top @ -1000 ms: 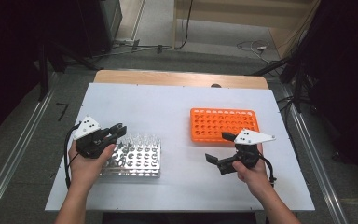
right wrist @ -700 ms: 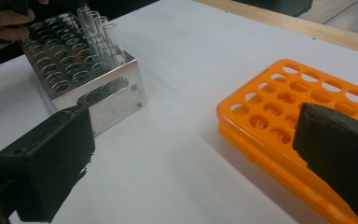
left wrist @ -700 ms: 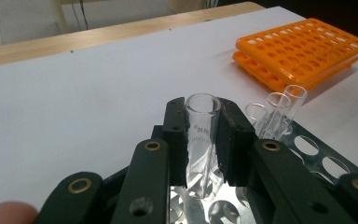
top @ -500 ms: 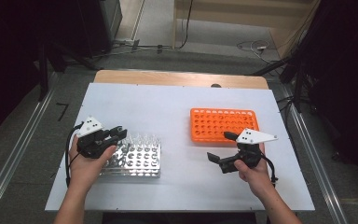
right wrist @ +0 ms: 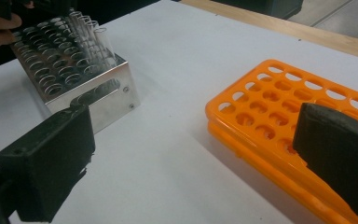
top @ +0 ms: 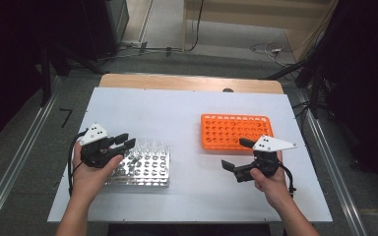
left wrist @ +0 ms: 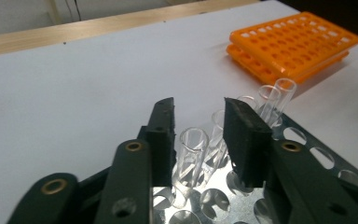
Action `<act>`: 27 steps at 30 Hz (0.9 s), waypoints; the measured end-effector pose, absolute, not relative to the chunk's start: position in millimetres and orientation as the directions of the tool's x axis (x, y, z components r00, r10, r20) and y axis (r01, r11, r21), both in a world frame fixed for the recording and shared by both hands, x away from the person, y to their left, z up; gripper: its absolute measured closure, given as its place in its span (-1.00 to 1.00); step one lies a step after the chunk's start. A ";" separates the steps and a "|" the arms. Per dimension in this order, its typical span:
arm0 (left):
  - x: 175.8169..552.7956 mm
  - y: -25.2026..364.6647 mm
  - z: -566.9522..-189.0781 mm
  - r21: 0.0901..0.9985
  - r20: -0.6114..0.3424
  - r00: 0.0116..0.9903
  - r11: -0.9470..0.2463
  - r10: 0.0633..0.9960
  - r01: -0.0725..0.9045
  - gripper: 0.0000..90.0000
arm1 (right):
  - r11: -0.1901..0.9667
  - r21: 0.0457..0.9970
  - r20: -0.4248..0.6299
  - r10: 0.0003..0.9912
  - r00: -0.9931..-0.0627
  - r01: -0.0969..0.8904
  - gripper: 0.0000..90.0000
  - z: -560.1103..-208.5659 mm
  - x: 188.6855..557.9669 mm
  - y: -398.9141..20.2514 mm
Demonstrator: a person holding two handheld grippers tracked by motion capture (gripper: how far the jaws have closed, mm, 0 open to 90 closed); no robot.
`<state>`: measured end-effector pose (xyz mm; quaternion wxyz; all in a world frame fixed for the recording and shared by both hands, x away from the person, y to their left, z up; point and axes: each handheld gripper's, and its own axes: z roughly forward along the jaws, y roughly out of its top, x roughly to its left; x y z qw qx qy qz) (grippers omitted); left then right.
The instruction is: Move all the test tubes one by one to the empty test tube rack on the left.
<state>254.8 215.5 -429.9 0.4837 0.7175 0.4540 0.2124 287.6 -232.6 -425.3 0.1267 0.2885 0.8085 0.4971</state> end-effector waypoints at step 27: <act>212.4 219.1 -433.2 0.948 -0.167 0.611 -0.045 0.774 0.316 -1.00 | 0.315 0.882 0.034 0.699 -0.714 0.350 -1.00 -434.2 278.6 -292.2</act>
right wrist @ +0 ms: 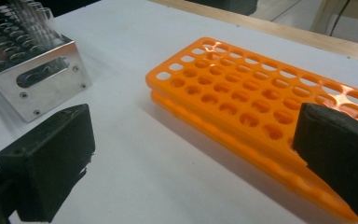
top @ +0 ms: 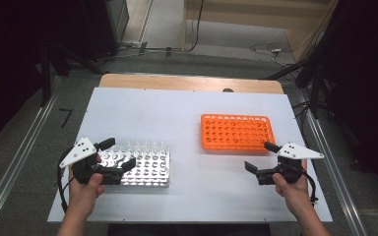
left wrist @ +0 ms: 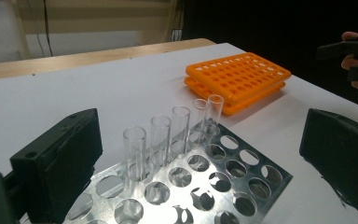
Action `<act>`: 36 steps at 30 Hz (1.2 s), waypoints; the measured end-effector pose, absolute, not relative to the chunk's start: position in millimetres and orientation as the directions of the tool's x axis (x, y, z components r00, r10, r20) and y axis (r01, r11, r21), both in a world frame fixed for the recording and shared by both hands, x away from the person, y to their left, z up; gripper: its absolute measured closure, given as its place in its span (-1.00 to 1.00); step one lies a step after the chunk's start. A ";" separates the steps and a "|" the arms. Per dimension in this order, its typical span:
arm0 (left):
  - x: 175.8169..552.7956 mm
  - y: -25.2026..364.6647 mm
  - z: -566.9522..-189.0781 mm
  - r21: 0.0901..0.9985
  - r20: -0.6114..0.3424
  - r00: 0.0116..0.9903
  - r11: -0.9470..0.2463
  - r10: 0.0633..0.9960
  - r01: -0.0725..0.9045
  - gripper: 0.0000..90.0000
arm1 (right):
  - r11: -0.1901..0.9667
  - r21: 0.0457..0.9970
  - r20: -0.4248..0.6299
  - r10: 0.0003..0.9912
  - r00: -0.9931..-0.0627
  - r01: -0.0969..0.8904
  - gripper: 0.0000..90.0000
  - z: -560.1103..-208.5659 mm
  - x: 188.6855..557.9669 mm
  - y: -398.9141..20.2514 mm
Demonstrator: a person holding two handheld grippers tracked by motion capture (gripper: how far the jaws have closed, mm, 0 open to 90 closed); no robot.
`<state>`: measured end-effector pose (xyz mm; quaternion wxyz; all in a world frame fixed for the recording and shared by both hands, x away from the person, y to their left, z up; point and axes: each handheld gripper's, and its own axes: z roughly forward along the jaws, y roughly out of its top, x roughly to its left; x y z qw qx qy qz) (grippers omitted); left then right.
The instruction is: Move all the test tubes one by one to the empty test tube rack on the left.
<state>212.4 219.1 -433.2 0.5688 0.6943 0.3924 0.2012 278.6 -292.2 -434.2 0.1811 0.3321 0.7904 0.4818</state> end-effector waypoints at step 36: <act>184.2 246.7 -454.1 0.961 -0.183 0.633 0.001 0.752 0.277 -1.00 | 0.205 0.899 0.094 0.772 -0.628 0.388 -1.00 -467.8 266.5 -370.8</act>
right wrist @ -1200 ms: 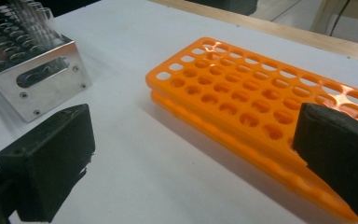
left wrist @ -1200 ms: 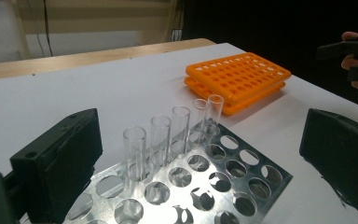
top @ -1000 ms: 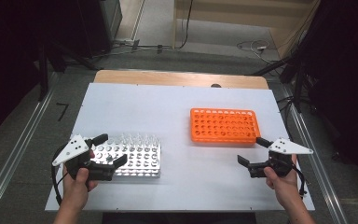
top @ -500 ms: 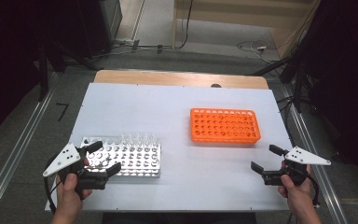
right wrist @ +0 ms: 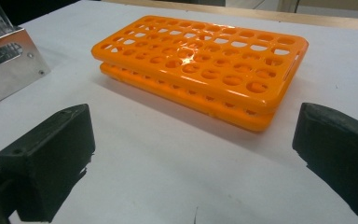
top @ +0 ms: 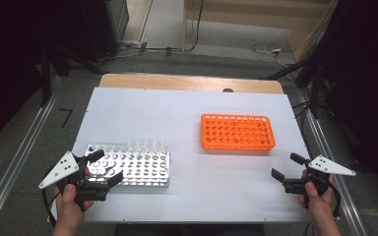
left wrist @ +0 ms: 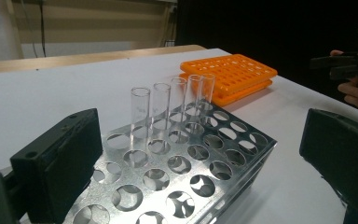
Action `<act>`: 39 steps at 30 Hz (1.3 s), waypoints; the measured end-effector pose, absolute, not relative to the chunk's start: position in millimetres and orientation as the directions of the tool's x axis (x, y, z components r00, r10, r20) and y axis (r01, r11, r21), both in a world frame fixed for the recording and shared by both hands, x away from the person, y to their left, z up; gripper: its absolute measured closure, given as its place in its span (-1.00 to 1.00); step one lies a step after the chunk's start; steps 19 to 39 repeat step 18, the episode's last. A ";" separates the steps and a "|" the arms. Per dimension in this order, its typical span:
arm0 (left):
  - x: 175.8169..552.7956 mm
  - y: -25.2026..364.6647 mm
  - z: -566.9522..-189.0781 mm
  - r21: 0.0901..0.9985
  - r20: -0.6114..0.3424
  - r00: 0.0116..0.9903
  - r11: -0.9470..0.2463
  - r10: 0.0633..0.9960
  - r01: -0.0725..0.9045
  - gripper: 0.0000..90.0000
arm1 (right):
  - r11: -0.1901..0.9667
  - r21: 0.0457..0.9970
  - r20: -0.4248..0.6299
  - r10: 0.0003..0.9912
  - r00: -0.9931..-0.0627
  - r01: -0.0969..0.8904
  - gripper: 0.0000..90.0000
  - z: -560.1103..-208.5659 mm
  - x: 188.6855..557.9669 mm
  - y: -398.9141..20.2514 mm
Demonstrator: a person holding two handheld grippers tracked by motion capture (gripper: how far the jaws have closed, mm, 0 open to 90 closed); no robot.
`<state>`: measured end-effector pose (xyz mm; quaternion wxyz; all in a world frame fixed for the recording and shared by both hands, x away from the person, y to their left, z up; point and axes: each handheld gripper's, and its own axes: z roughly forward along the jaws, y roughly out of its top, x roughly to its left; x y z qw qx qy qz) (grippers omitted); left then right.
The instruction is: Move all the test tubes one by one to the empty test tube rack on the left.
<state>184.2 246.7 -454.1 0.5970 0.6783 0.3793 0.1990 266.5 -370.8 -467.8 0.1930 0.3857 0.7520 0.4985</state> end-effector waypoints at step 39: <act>185.3 245.2 -456.8 0.961 -0.179 0.635 -0.005 0.751 0.277 -1.00 | 0.209 0.905 0.082 0.768 -0.635 0.370 -1.00 -473.7 268.5 -367.6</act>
